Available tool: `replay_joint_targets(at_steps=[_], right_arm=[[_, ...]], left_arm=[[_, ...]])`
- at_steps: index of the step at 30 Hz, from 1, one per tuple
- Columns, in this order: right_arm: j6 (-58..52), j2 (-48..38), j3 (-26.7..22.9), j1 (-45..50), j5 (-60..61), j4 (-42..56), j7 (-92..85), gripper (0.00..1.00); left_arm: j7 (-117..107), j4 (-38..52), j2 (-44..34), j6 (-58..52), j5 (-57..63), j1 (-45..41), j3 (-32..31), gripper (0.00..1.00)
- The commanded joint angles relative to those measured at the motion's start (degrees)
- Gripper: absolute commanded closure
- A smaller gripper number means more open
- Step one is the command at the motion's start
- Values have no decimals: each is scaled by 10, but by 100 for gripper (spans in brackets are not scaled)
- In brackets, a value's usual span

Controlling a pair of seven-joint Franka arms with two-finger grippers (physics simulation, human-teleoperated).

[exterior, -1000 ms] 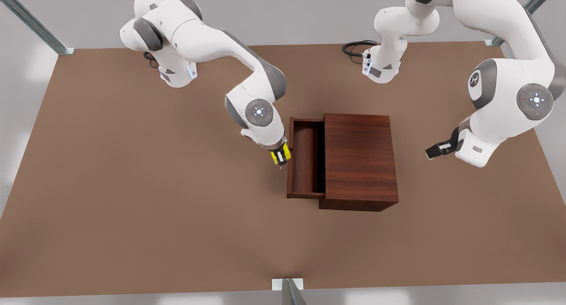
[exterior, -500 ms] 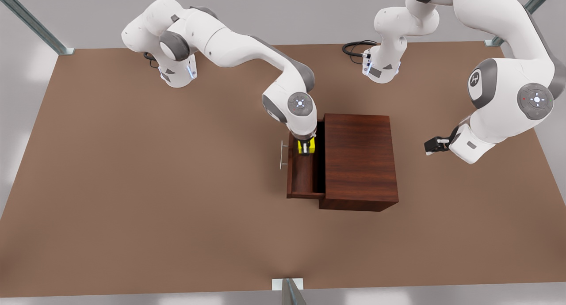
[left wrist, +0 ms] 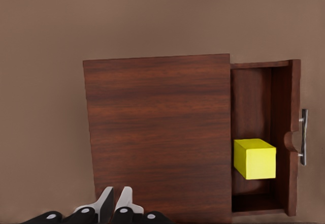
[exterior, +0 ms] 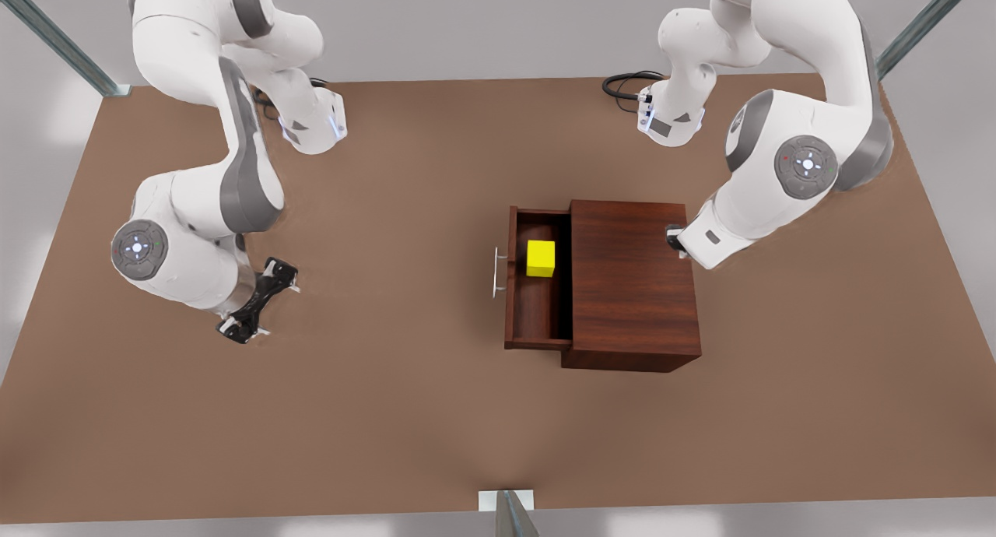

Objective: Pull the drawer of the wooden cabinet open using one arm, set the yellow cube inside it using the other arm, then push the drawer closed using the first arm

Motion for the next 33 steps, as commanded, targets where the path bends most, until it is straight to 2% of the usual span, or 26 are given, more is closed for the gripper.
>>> replay_joint_targets(at_steps=[1,2,3,5,9,12,14,20,29,33], right_arm=[[52,-70,-8,-31,-39,-116,-1116,0],[35,-127,-17,-31,-75,-200,-1193,0],[26,-145,-23,-32,-93,-228,-1191,0],[14,-144,-30,-42,-92,-225,-1193,0],[13,-129,-26,-40,-91,-215,-1191,0],[13,-122,-24,-38,-91,-210,-1187,0],[13,-120,-24,-37,-91,-209,-1185,0],[13,-118,-23,-37,-91,-210,-1184,0],[13,-115,-22,-37,-91,-209,-1182,0],[13,-115,-21,-37,-91,-209,-1182,0]], left_arm=[[-564,1,2,10,-35,-33,0,100],[-669,-3,7,54,-34,-66,0,100],[-725,-3,14,71,-31,-85,0,100],[-886,-4,31,86,-24,-140,0,100],[-1262,7,92,252,-23,-233,1,100],[-1423,8,127,341,16,-276,2,100],[-1474,38,169,350,39,-293,3,100],[-1525,39,243,429,69,-310,24,100],[-1505,-6,265,430,122,-326,33,100],[-1468,-26,256,387,121,-322,42,100]])
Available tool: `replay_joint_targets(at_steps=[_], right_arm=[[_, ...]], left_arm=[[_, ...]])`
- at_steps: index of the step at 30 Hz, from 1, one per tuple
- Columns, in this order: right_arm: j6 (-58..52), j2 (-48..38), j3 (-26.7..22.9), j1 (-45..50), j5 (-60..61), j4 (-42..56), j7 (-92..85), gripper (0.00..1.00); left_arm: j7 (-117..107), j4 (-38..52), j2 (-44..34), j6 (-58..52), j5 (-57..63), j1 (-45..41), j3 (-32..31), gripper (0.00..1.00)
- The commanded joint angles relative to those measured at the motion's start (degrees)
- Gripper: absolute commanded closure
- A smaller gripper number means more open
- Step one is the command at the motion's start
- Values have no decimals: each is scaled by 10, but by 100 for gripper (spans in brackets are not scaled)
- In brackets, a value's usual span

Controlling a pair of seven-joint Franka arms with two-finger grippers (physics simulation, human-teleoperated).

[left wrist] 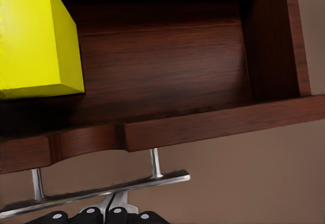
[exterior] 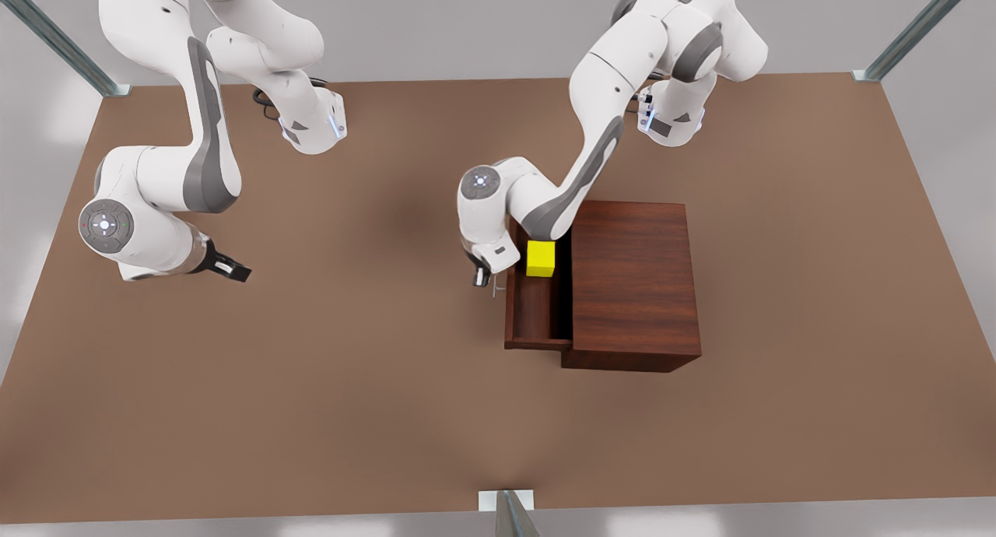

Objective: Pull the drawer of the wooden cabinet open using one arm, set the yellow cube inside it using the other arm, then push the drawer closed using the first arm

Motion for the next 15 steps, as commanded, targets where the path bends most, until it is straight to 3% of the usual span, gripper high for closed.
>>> replay_joint_targets(at_steps=[1,15], right_arm=[[0,-1,0,0,0,0,-188,0],[0,0,0,-1,0,0,-188,0]], left_arm=[[-253,-1,-5,-29,3,2,2,100],[-97,-36,-36,-126,-3,51,3,100]])
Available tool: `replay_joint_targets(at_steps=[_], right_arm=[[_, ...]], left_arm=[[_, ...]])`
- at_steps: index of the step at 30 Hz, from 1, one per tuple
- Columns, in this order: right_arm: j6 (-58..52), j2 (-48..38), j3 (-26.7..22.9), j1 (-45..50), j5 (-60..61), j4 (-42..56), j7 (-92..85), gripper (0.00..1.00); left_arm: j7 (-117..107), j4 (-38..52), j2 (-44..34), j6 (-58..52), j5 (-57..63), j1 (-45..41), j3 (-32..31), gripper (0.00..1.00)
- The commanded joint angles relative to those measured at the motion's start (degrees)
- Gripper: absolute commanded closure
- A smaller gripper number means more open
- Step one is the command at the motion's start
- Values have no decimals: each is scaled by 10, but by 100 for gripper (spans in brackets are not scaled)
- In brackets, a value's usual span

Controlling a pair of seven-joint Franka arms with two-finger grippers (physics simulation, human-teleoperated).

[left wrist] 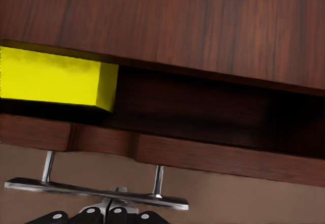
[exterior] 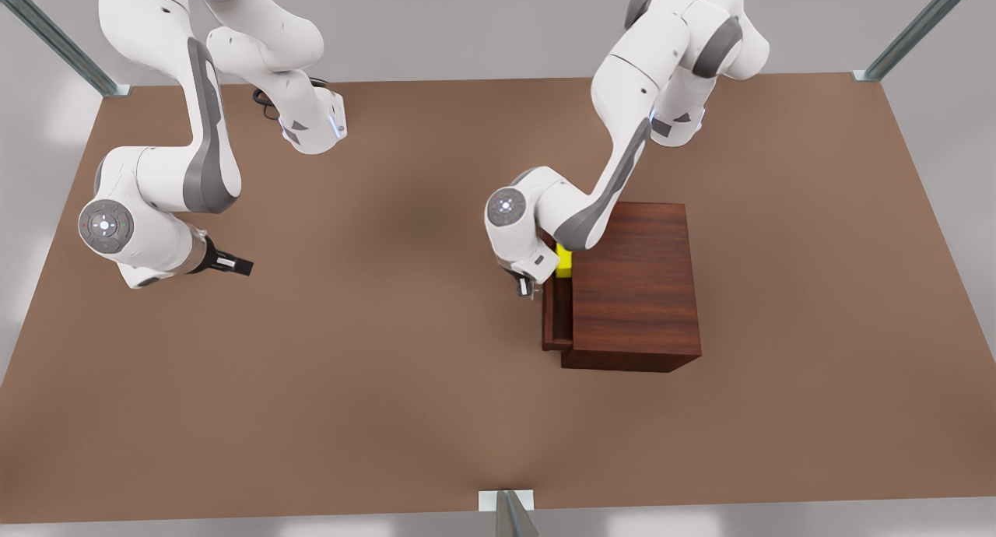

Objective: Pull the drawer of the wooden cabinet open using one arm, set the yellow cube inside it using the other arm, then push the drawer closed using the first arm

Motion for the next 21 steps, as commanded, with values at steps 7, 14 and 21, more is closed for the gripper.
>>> replay_joint_targets(at_steps=[7,14,21], right_arm=[[0,0,0,-1,0,0,-82,0],[0,0,0,-1,0,1,-82,0],[0,0,0,-1,0,0,-82,0]], left_arm=[[71,-2,-21,-73,-11,34,0,100],[112,0,-26,-105,-17,46,0,100],[377,106,-120,-212,-90,104,1,0]])
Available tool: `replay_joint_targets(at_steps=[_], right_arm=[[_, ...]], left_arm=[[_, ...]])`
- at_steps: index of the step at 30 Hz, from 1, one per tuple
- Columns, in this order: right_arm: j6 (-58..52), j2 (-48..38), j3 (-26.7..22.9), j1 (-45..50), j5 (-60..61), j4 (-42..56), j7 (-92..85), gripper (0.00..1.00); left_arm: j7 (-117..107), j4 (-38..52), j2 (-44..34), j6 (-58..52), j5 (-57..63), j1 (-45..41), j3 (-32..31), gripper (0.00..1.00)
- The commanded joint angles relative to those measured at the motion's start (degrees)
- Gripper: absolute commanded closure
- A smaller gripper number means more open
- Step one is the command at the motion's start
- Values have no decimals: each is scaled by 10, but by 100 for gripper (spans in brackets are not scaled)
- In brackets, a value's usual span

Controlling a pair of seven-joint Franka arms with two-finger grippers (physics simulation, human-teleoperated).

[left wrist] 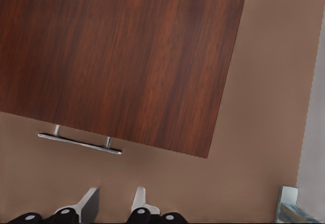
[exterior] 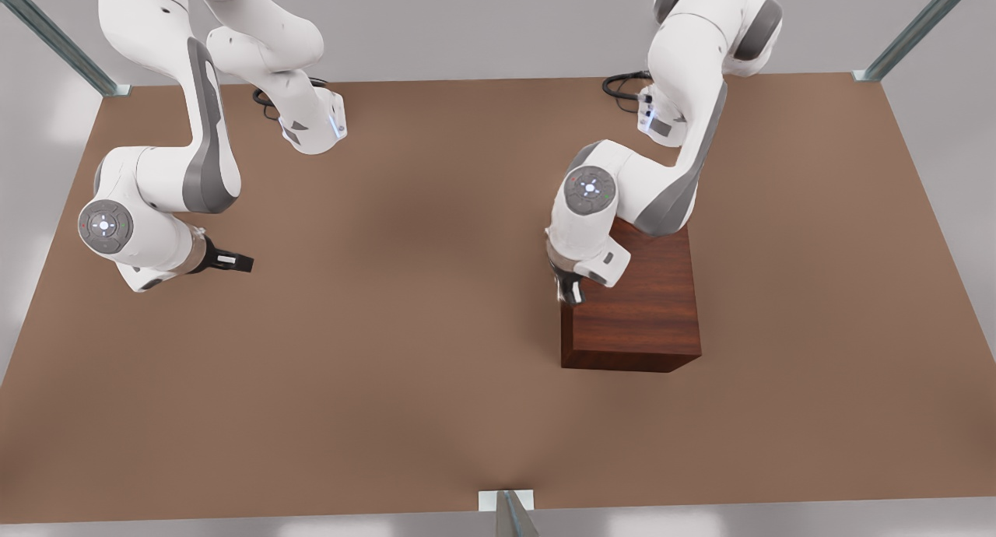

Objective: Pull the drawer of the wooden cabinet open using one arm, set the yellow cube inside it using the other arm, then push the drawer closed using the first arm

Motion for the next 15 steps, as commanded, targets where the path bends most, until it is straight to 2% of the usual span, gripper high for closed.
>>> replay_joint_targets(at_steps=[1,3,4,5,6,8,9,10,12,15], right_arm=[[0,0,0,0,0,1,-26,0],[0,0,0,0,0,0,-26,0],[0,0,0,0,0,0,-26,0],[0,0,0,0,0,1,-26,0],[0,0,0,0,0,1,-26,0],[0,-1,0,0,0,1,-26,0],[0,0,0,0,0,1,-27,0],[0,0,0,0,0,1,-26,0],[0,0,0,0,0,1,-26,0],[0,0,0,0,0,1,-26,0]], left_arm=[[469,-1,-55,-121,-52,59,2,0],[780,-1,-91,-189,-98,152,3,0],[1028,3,-99,-242,-139,207,3,0],[1166,7,-104,-267,-133,233,5,0],[1339,8,-101,-259,-62,231,-5,0],[1370,9,-100,-207,-77,262,-16,0],[1402,-29,-128,-152,-93,328,-72,0],[1430,-117,-182,-76,-87,327,-72,0],[1425,-86,-150,-69,-94,277,-25,0],[1410,-71,-140,-70,-88,278,-28,0]])
